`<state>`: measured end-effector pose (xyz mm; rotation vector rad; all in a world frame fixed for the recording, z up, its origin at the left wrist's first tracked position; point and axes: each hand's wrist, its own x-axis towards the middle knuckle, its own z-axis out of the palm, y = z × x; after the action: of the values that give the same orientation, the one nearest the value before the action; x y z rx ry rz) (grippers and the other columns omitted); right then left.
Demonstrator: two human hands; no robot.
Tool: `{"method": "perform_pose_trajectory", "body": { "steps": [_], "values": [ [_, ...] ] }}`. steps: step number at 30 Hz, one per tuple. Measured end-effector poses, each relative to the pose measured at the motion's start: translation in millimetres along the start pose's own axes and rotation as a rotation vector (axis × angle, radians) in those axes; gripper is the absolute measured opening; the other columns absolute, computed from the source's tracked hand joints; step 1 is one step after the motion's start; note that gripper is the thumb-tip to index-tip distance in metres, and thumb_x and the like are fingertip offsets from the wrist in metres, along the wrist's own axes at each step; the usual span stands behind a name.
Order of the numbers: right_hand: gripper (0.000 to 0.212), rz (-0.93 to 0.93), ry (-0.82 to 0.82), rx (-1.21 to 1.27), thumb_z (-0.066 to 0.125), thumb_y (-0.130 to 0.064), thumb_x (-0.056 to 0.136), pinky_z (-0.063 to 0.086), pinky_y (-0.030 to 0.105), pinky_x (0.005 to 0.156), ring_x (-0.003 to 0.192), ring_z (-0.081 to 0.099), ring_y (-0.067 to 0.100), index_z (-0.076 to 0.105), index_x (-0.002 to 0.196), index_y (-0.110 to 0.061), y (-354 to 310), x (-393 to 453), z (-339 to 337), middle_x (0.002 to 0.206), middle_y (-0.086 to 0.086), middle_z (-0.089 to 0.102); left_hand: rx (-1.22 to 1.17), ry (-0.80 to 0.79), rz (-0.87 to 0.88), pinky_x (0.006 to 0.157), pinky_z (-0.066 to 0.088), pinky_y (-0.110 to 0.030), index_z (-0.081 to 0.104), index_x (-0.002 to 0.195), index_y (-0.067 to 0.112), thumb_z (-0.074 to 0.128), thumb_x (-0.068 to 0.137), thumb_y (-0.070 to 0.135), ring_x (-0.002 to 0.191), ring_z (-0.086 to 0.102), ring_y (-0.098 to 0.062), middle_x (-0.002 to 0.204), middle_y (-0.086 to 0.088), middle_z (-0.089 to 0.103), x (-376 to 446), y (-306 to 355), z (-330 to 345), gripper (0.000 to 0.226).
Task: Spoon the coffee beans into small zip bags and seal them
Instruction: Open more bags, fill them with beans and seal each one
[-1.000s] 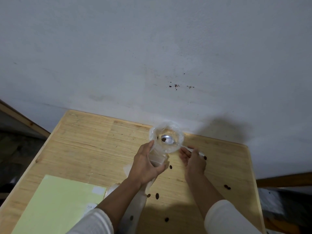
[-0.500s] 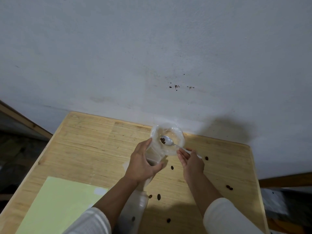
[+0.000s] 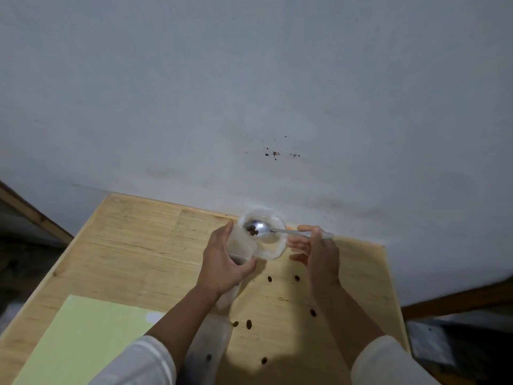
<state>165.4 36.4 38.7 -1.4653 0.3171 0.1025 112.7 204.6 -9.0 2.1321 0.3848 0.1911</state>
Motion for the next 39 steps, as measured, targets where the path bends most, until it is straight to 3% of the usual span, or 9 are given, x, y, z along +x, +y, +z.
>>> {"method": "perform_pose_trajectory", "body": {
  "steps": [4,8,14,21,26,30,35,37,39],
  "values": [
    [0.032,-0.210,-0.142,-0.203,0.037,-0.019,0.099,0.052,0.029,0.045,0.058,0.064,0.015,0.066,0.089,-0.012,-13,-13,-7,0.068,0.009,0.067,0.010,0.046,0.054,0.100,0.031,-0.018,0.031,0.143,0.016,0.082,0.065,0.039,0.126,0.042,-0.013,0.138,-0.001,0.041,-3,15,-1,0.096],
    [0.027,-0.308,-0.126,-0.229,0.046,-0.013,0.097,0.051,0.030,0.048,0.054,0.059,0.013,0.070,0.087,-0.018,-21,-22,-25,0.066,0.004,0.062,0.035,0.082,0.100,0.099,0.030,-0.017,0.031,0.144,0.015,0.081,0.065,0.038,0.123,0.044,-0.014,0.135,-0.003,0.043,-8,25,-2,0.096],
    [0.009,0.050,0.134,0.050,0.061,-0.008,0.083,0.046,0.020,0.046,0.053,0.057,0.015,0.067,0.085,-0.001,-2,-17,-84,0.064,0.008,0.062,0.038,0.156,0.119,0.100,0.028,-0.022,0.031,0.144,0.012,0.081,0.066,0.036,0.124,0.043,-0.019,0.135,-0.006,0.043,-18,38,0,0.095],
    [0.010,0.200,0.326,-0.177,0.065,-0.011,0.083,0.048,0.022,0.060,0.072,0.063,0.015,0.068,0.093,-0.010,56,-20,-134,0.081,0.007,0.070,-0.013,0.211,0.119,0.099,0.034,-0.023,0.032,0.143,0.015,0.084,0.064,0.031,0.115,0.042,-0.006,0.130,0.000,0.045,-52,58,8,0.096],
    [0.011,0.278,0.317,-0.401,0.062,-0.018,0.083,0.039,0.022,0.055,0.070,0.057,0.014,0.067,0.090,-0.011,79,-2,-141,0.082,0.006,0.068,-0.008,0.256,0.110,0.098,0.035,-0.024,0.033,0.143,0.020,0.085,0.062,0.030,0.115,0.041,-0.003,0.131,0.001,0.045,-73,68,12,0.097],
    [0.013,0.204,0.259,-0.642,0.061,-0.022,0.083,0.041,0.025,0.065,0.075,0.057,0.016,0.067,0.087,-0.011,92,11,-142,0.084,0.004,0.069,-0.003,0.262,0.086,0.099,0.034,-0.023,0.033,0.143,0.020,0.086,0.058,0.038,0.116,0.039,0.000,0.132,0.003,0.045,-89,73,15,0.102],
    [0.015,0.067,0.247,-0.865,0.057,-0.018,0.087,0.034,0.020,0.052,0.066,0.054,0.017,0.066,0.080,-0.009,95,11,-138,0.077,0.005,0.067,-0.020,0.232,0.066,0.095,0.031,-0.008,0.030,0.143,0.022,0.066,0.054,0.062,0.110,0.035,0.016,0.126,0.013,0.040,-103,79,19,0.104],
    [0.021,-0.038,0.240,-0.793,0.056,-0.020,0.089,0.038,0.022,0.055,0.068,0.057,0.023,0.065,0.077,-0.005,81,1,-128,0.075,0.010,0.066,-0.031,0.215,0.078,0.091,0.025,0.005,0.031,0.143,0.019,0.066,0.055,0.061,0.110,0.033,0.024,0.126,0.012,0.040,-106,82,20,0.104],
    [0.024,-0.116,0.116,-0.540,0.059,-0.025,0.090,0.050,0.030,0.063,0.073,0.064,0.028,0.067,0.080,-0.004,57,-12,-111,0.074,0.014,0.067,-0.033,0.196,0.104,0.092,0.023,0.007,0.032,0.144,0.017,0.068,0.055,0.060,0.114,0.030,0.027,0.127,0.011,0.040,-106,84,21,0.104]
  ]
}}
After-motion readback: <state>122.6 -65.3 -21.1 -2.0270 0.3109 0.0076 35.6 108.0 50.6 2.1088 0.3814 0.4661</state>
